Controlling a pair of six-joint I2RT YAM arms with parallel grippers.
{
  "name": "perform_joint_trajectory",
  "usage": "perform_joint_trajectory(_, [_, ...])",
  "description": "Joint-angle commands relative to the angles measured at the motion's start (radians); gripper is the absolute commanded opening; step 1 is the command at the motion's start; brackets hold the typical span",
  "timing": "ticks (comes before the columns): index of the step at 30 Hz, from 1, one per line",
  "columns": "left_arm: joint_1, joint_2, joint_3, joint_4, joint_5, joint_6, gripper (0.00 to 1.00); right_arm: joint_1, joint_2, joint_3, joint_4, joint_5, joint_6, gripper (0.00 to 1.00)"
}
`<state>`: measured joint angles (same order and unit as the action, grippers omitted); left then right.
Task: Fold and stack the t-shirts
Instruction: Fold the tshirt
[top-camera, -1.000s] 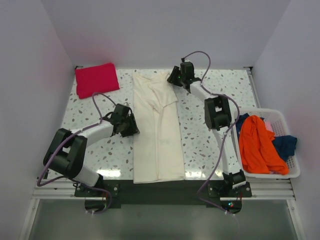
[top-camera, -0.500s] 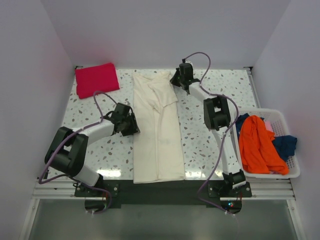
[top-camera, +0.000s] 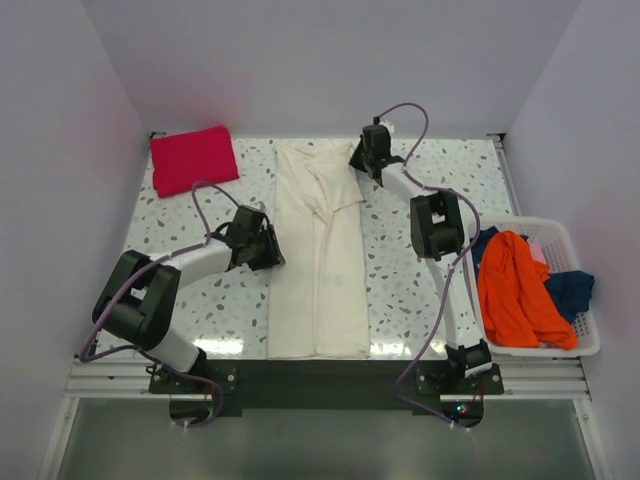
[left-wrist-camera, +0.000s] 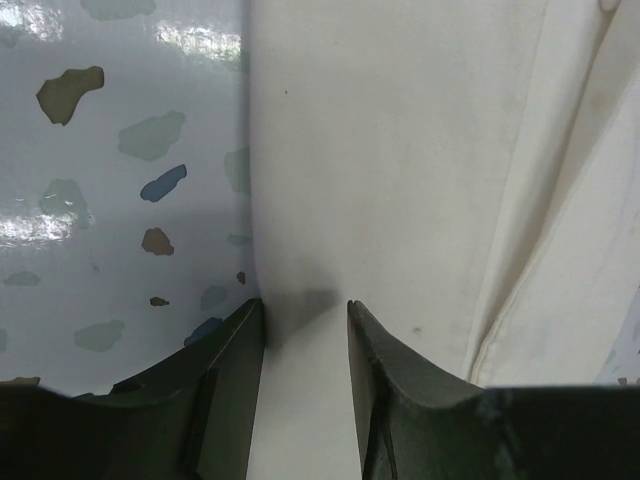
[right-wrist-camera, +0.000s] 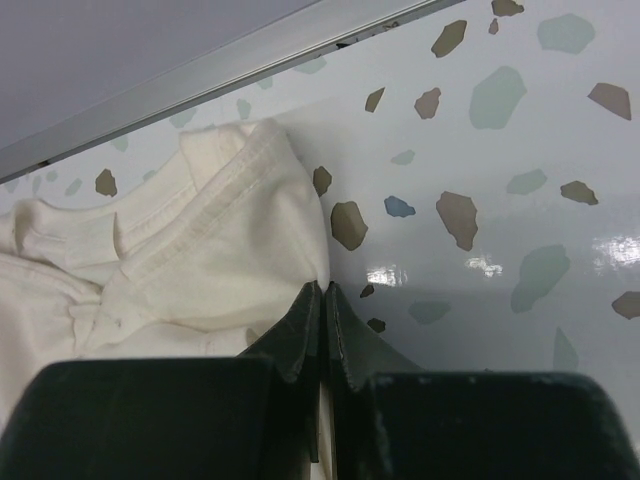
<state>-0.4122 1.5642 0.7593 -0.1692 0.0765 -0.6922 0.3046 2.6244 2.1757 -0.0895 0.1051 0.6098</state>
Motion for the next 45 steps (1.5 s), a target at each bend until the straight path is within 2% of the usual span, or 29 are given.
perform_joint_trajectory(1, [-0.017, 0.039, -0.031, -0.001, 0.009, 0.003, 0.43, -0.032, -0.012, -0.011, -0.125, 0.09, -0.013, 0.0])
perform_joint_trajectory(11, [-0.059, 0.046, -0.069, 0.011, -0.02, -0.026, 0.4, -0.038, -0.018, -0.025, -0.135, 0.123, 0.002, 0.0])
perform_joint_trajectory(14, [-0.06, 0.04, -0.077, 0.013, -0.026, -0.029, 0.39, -0.045, -0.036, -0.024, -0.144, 0.078, 0.007, 0.15])
perform_joint_trajectory(15, [-0.06, 0.04, -0.077, 0.011, -0.029, -0.027, 0.39, -0.044, -0.05, -0.033, -0.139, 0.074, 0.007, 0.21])
perform_joint_trajectory(16, [-0.06, 0.042, -0.075, 0.011, -0.027, -0.027, 0.39, -0.044, -0.066, -0.048, -0.13, 0.071, 0.002, 0.34])
perform_joint_trajectory(17, [-0.06, 0.039, -0.075, 0.01, -0.026, -0.026, 0.39, -0.045, -0.11, -0.088, -0.101, 0.071, 0.001, 0.4])
perform_joint_trajectory(20, [-0.06, 0.036, -0.066, 0.004, -0.029, -0.02, 0.39, -0.045, -0.17, -0.151, -0.055, 0.068, -0.012, 0.57])
perform_joint_trajectory(21, [-0.06, 0.033, -0.066, 0.002, -0.03, -0.017, 0.39, -0.045, -0.202, -0.158, -0.044, 0.062, -0.018, 0.58])
perform_joint_trajectory(26, [-0.06, 0.03, -0.064, -0.003, -0.027, -0.01, 0.39, -0.007, -0.26, -0.153, -0.036, 0.036, -0.099, 0.62])
perform_joint_trajectory(33, [-0.06, 0.033, -0.054, -0.004, -0.018, -0.001, 0.39, 0.159, -0.221, -0.054, -0.139, 0.183, -0.225, 0.62])
perform_joint_trajectory(34, [-0.06, 0.034, -0.052, -0.004, -0.018, -0.001, 0.39, 0.171, -0.201, -0.045, -0.148, 0.194, -0.226, 0.55])
perform_joint_trajectory(36, [-0.06, 0.036, -0.054, -0.006, -0.018, 0.0, 0.39, 0.197, -0.182, -0.019, -0.159, 0.194, -0.219, 0.5])
perform_joint_trajectory(38, [-0.06, 0.037, -0.057, -0.001, -0.017, 0.002, 0.39, 0.221, -0.167, -0.016, -0.147, 0.188, -0.217, 0.41])
perform_joint_trajectory(45, [-0.06, 0.042, -0.061, 0.002, -0.014, 0.005, 0.39, 0.266, -0.124, 0.025, -0.15, 0.189, -0.232, 0.41])
